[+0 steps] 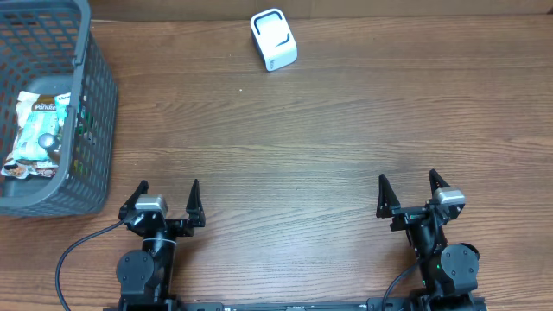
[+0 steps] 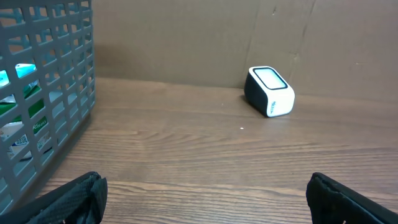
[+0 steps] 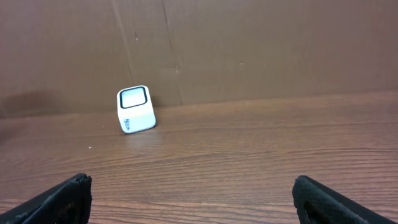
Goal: Scan the item barcode
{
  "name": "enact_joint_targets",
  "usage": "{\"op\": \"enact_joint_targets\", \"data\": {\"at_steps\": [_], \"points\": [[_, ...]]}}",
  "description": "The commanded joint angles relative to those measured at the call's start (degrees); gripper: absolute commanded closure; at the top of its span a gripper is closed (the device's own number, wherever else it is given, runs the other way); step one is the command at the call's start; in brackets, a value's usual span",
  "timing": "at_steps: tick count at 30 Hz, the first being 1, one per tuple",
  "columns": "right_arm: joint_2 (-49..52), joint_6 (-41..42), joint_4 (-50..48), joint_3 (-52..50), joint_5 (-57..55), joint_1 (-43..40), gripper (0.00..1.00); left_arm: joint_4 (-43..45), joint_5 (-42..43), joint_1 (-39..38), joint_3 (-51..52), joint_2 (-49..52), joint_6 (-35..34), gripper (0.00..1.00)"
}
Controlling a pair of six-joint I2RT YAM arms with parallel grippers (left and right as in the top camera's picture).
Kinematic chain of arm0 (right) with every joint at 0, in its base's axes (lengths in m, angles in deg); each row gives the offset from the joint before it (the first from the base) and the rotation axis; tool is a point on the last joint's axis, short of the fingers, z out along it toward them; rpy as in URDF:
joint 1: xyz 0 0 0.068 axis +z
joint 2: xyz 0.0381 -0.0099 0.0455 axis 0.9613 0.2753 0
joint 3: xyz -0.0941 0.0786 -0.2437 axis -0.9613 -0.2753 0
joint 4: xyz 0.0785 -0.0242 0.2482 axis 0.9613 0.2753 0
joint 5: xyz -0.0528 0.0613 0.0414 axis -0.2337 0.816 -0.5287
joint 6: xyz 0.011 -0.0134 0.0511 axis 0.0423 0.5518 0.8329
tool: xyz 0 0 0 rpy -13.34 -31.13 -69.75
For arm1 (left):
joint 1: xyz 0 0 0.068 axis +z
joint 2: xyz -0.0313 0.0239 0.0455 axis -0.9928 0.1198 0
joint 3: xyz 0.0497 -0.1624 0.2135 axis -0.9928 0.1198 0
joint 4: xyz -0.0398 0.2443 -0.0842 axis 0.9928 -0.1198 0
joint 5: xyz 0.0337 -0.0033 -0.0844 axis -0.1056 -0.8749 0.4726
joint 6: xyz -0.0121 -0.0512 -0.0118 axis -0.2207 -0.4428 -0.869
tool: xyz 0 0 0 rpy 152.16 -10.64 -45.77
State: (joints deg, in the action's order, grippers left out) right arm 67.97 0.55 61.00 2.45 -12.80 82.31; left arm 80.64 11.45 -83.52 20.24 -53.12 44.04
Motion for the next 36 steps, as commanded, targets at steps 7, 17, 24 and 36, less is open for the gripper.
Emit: {"op": "enact_joint_targets", "data": {"at_steps": [7, 17, 24, 36], "points": [[-0.4, -0.2, -0.4, -0.6, 0.3, -0.2, 0.0, -0.1, -0.4, -0.4, 0.2, -0.5, 1.3, 0.0], [-0.4, -0.2, -0.4, -0.6, 0.3, -0.2, 0.0, 9.9, -1.9, -0.4, 0.2, -0.5, 1.3, 0.0], [-0.4, -0.2, -0.4, -0.6, 0.3, -0.2, 0.0, 36.2, -2.1, -0.4, 0.0, -0.5, 1.9, 0.0], [-0.4, -0.3, -0.4, -0.6, 0.3, -0.2, 0.0, 24.9, -0.8, -0.4, -23.8, -0.5, 10.0, 0.0]]}}
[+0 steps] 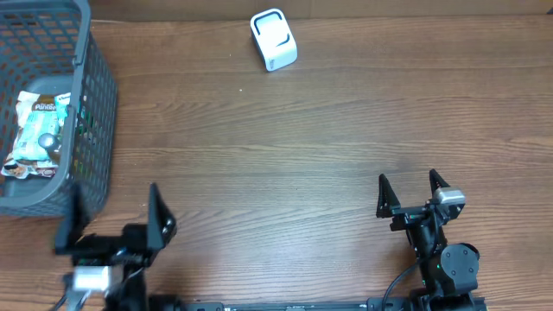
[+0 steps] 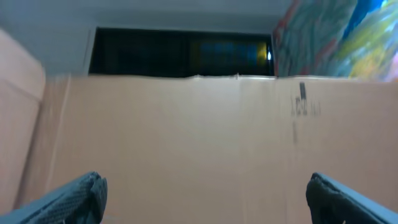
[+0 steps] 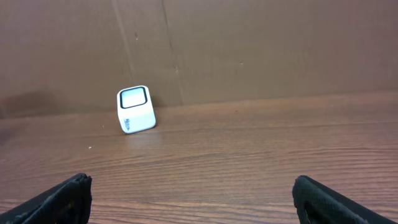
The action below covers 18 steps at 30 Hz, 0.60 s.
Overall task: Scan the item barcode
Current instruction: 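Raise the left arm and move the left gripper over the basket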
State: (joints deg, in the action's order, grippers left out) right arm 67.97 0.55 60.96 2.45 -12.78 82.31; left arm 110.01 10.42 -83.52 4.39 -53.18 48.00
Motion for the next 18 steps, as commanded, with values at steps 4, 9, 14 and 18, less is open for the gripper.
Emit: {"op": "enact_joint_targets", "data": {"at_steps": [4, 9, 14, 18], "points": [[-0.4, -0.2, -0.3, -0.6, 0.3, -0.2, 0.0, -21.4, 0.2, -0.4, -21.5, 1.3, 10.7, 0.0], [-0.4, -0.2, -0.3, -0.6, 0.3, -0.2, 0.0, -35.1, -1.4, -0.4, -34.0, 8.3, 10.6, 0.0], [-0.4, -0.3, -0.3, -0.6, 0.3, -0.2, 0.0, -50.8, -1.2, -0.4, -48.4, 20.0, 10.5, 0.01], [-0.4, -0.2, -0.3, -0.6, 0.3, -0.2, 0.0, -64.1, -1.0, -0.4, -59.7, 31.0, 10.5, 0.0]]}}
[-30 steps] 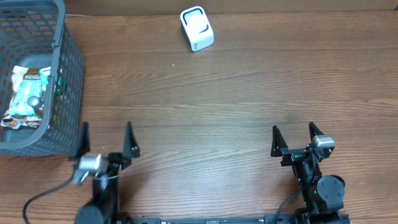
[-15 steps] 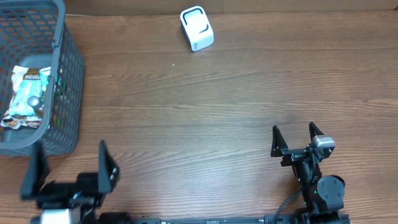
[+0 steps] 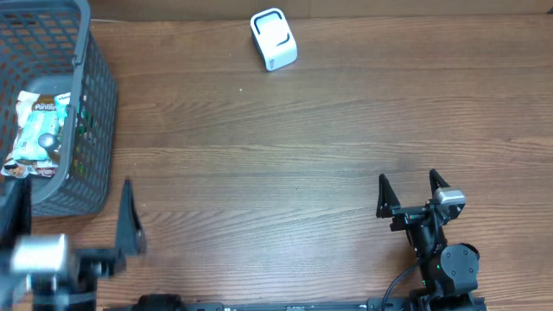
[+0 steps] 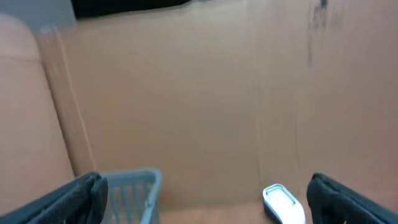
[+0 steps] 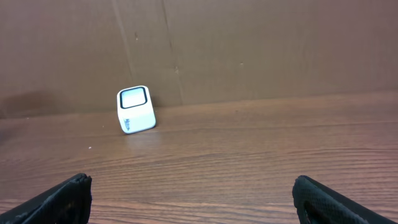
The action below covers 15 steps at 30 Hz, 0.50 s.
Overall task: Scan the item barcode
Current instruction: 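Raise the left arm and move the left gripper over the basket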
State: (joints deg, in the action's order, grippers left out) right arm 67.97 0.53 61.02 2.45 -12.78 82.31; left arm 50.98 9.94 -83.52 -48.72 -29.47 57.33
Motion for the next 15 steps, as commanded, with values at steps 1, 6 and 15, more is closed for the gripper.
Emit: {"op": "enact_joint_targets", "data": {"at_steps": [1, 6, 15], "points": [[-0.4, -0.2, -0.4, -0.6, 0.3, -0.2, 0.0, -7.3, -0.5, -0.4, -8.6, 9.6, 1.2, 0.0], [-0.4, -0.2, -0.4, -0.6, 0.3, -0.2, 0.0, -19.9, 1.6, -0.4, -19.5, 22.4, 1.2, 0.01], [-0.4, -0.2, -0.4, -0.6, 0.3, -0.2, 0.0, -29.4, 4.1, -0.4, -25.7, 36.7, 1.2, 0.0]]}}
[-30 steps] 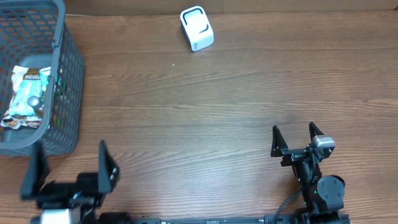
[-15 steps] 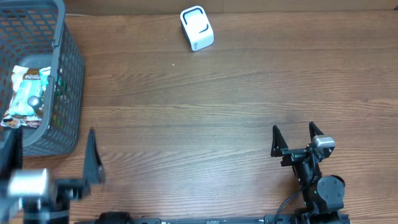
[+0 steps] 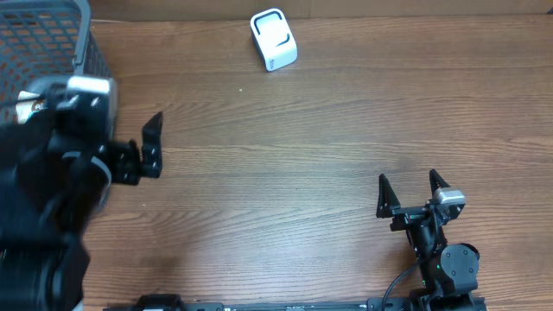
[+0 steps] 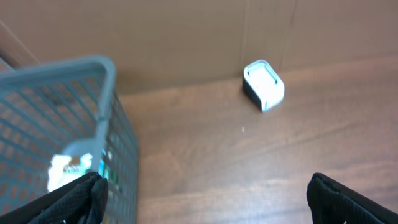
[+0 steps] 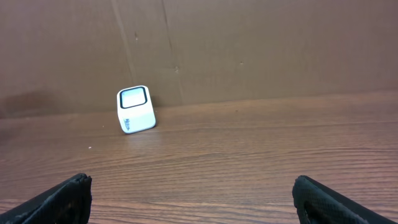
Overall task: Scan the item barcode
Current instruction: 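Raise the left arm and move the left gripper over the basket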
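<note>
A white barcode scanner (image 3: 274,39) with a dark window stands at the table's far edge, also seen in the wrist views (image 4: 263,85) (image 5: 135,109). A snack packet (image 4: 69,169) lies inside the grey mesh basket (image 4: 74,112) at the far left. My left gripper (image 4: 202,202) is open and raised high beside the basket, tilted down over its right wall. In the overhead view the blurred left arm covers most of the basket, and one of its fingers (image 3: 153,145) shows. My right gripper (image 3: 406,186) rests open at the near right, holding nothing.
The basket's rim (image 3: 52,22) reaches the overhead view's top left corner. A brown cardboard wall (image 5: 249,43) backs the table behind the scanner. Bare wooden tabletop (image 3: 302,155) lies between the basket, the scanner and the right arm.
My left arm has moved up and forward toward the basket. Its camera, which faced the cardboard wall, now looks down on the basket, packet and scanner. The right arm has not moved.
Both grippers rested open at the table's near edge. Then the left arm was lifted with its camera pointing up at the wall. Then it was tilted lower, basket rim and scanner coming into view. Now it hangs beside the basket, still open.
</note>
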{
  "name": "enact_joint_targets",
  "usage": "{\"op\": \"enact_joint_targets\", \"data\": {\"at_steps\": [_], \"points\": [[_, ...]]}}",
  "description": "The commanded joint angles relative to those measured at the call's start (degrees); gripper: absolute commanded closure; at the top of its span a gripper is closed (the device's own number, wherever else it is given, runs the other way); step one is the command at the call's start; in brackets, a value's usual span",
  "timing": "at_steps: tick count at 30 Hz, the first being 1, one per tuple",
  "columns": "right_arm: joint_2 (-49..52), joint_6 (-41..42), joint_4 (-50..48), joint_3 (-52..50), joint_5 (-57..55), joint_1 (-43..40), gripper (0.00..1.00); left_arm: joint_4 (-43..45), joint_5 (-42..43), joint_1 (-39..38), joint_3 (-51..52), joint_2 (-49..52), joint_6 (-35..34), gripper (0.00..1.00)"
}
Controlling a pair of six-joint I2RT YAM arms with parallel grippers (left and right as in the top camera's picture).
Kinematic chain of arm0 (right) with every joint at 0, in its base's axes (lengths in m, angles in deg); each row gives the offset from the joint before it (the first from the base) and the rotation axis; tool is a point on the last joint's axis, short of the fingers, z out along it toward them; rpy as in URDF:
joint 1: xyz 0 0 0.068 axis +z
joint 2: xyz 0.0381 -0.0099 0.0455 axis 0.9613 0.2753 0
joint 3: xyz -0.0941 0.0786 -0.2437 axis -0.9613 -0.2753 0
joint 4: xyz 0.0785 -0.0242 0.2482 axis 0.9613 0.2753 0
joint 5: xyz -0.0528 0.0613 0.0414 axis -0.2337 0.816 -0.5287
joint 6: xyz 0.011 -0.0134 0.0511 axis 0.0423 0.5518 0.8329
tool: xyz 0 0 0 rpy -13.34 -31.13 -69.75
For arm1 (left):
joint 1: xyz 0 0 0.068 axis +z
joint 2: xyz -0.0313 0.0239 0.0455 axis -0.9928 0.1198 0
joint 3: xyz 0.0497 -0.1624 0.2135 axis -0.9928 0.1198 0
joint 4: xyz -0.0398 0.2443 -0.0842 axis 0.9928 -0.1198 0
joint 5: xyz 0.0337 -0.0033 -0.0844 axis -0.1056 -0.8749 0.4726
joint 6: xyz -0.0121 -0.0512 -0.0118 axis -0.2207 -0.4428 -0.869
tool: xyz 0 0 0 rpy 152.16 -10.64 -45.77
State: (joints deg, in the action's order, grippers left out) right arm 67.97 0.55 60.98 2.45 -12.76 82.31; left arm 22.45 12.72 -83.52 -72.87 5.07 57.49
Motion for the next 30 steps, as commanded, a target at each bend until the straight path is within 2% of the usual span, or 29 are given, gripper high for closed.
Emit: {"op": "enact_joint_targets", "data": {"at_steps": [1, 6, 12, 17, 21, 30], "points": [[-0.4, -0.3, -0.4, -0.6, 0.3, -0.2, 0.0, -1.0, 1.4, -0.4, -1.5, 3.0, 1.1, 0.01], [-0.4, -0.2, -0.4, -0.6, 0.3, -0.2, 0.0, -1.8, 1.4, -0.4, -1.5, 7.6, 1.0, 0.01], [-0.4, -0.2, -0.4, -0.6, 0.3, -0.2, 0.0, -0.4, 1.0, -0.3, -1.5, 8.2, 1.6, 0.01], [-0.4, -0.2, -0.4, -0.6, 0.3, -0.2, 0.0, 1.9, -8.9, 0.5, -1.5, 8.3, 2.1, 0.01], [-0.4, -0.2, -0.4, -0.6, 0.3, -0.2, 0.0, 4.8, -15.7, 4.5, -1.5, 9.0, 2.0, 0.0], [-0.4, -0.2, -0.4, -0.6, 0.3, -0.2, 0.0, 9.7, -15.5, 17.3, -1.5, 10.4, 2.8, 0.0]]}}
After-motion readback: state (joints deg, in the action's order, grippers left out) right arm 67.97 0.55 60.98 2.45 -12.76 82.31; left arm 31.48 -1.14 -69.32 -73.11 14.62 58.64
